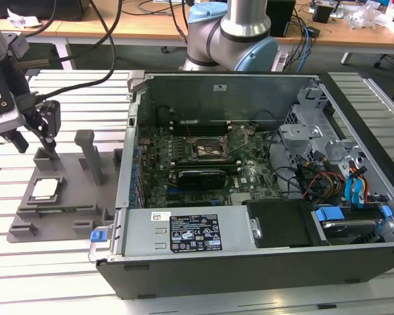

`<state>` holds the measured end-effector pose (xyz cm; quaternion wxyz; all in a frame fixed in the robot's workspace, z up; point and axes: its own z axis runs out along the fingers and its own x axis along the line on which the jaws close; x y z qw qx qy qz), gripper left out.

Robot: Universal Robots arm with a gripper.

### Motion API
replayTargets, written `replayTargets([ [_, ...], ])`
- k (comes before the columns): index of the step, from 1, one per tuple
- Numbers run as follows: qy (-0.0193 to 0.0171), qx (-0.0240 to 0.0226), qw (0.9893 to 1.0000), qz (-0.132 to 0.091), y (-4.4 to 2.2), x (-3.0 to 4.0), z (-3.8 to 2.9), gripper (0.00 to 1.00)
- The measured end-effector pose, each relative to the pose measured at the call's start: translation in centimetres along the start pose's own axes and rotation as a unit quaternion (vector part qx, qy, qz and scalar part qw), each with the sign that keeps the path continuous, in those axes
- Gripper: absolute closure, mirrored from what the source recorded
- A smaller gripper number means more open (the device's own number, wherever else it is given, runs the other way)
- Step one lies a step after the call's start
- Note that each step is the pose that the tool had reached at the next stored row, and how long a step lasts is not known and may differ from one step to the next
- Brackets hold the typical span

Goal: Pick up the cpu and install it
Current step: 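Pick up the cpu and move it towards the insertion slot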

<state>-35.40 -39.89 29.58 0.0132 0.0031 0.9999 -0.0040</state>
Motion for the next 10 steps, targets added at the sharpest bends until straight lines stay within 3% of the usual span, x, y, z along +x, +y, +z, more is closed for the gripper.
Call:
replayTargets([
  [1, -0.0001, 0.0002, 0.9998, -0.018, 0.01, 0.05, 0.01, 0.46],
  [4, -0.0002, 0.0001, 0.9998, -0.019, -0.03, 0.57, 0.14, 0.46],
  [8, -0.0001, 0.0001, 0.9998, -0.019, -0.03, 0.58, 0.17, 0.45],
  [10, -0.0001, 0.0001, 0.9998, -0.019, -0.03, 0.58, 0.18, 0.33],
])
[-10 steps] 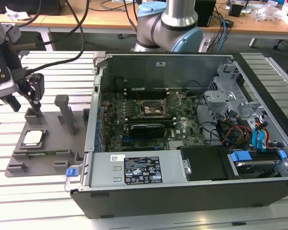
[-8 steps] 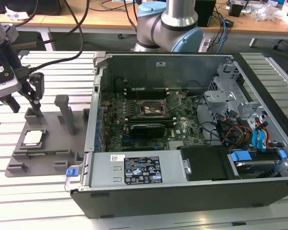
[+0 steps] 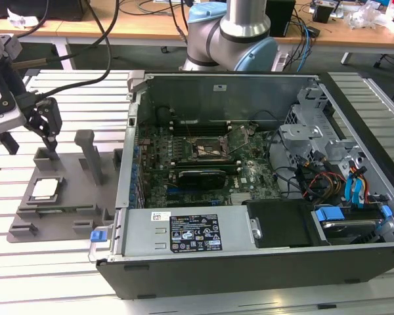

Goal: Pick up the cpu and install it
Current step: 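Pick up the cpu and move it towards the insertion slot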

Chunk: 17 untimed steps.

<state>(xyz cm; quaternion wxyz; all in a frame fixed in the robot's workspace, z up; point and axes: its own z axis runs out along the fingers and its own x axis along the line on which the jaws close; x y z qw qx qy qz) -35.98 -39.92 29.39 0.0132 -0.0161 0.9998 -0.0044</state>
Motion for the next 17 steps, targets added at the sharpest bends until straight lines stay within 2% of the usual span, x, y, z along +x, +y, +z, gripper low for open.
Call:
replayTargets([
  [1, 0.0, 0.0, 1.0, 0.0, 0.0, 0.0, 0.0, 0.26],
  [4, 0.0, 0.0009, 1.0, 0.0, 0.0, 0.03, 0.03, 0.26],
  [10, 0.0, 0.001, 1.0, 0.0, 0.01, 0.15, 0.65, 0.26],
  [17, 0.0, 0.001, 1.0, 0.0, 0.01, 0.17, 1.01, 0.26],
])
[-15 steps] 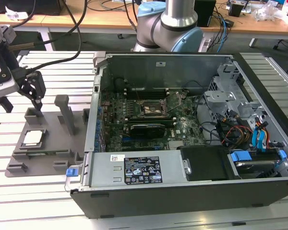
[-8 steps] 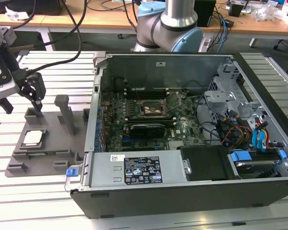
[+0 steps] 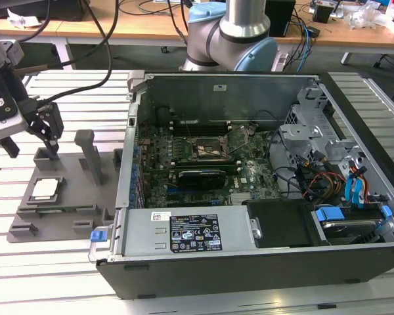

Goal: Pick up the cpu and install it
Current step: 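Pick up the cpu and move it towards the insertion slot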

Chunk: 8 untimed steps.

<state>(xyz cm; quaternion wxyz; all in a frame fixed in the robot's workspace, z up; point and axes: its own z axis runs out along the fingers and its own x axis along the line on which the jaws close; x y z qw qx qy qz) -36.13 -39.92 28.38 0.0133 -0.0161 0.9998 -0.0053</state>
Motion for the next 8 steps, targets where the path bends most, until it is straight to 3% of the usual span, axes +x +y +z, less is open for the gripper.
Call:
replayTargets([
  [8, 0.0001, 0.0, 1.0, 0.0, 0.0, 0.02, 0.61, 0.26],
])
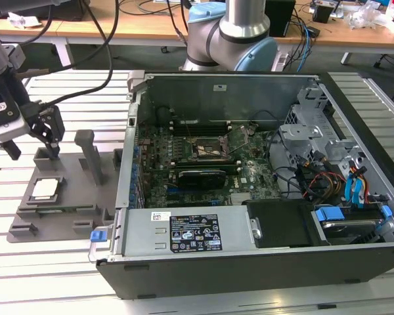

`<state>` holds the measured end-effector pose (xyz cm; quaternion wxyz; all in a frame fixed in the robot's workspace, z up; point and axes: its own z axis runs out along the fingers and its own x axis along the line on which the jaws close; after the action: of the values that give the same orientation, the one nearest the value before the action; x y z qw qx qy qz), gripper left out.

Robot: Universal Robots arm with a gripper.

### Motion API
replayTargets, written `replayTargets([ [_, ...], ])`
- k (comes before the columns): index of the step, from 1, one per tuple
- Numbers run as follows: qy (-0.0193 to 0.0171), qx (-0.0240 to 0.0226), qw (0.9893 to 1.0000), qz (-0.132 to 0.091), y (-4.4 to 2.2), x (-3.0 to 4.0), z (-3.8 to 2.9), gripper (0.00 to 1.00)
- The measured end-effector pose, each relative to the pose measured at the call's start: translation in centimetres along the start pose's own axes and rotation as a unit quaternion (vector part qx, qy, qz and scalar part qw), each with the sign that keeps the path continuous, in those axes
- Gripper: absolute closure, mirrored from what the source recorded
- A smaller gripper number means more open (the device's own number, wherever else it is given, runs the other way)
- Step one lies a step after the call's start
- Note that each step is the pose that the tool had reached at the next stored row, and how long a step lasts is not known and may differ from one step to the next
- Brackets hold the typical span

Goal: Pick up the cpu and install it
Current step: 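Pick up the cpu and move it towards the insertion slot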

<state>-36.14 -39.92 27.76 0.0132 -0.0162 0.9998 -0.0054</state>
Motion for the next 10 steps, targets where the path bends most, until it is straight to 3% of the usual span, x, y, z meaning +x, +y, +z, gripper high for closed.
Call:
replayTargets([
  [10, 0.0, 0.0, 1.0, 0.0, 0.01, 0.02, 0.74, 0.26],
])
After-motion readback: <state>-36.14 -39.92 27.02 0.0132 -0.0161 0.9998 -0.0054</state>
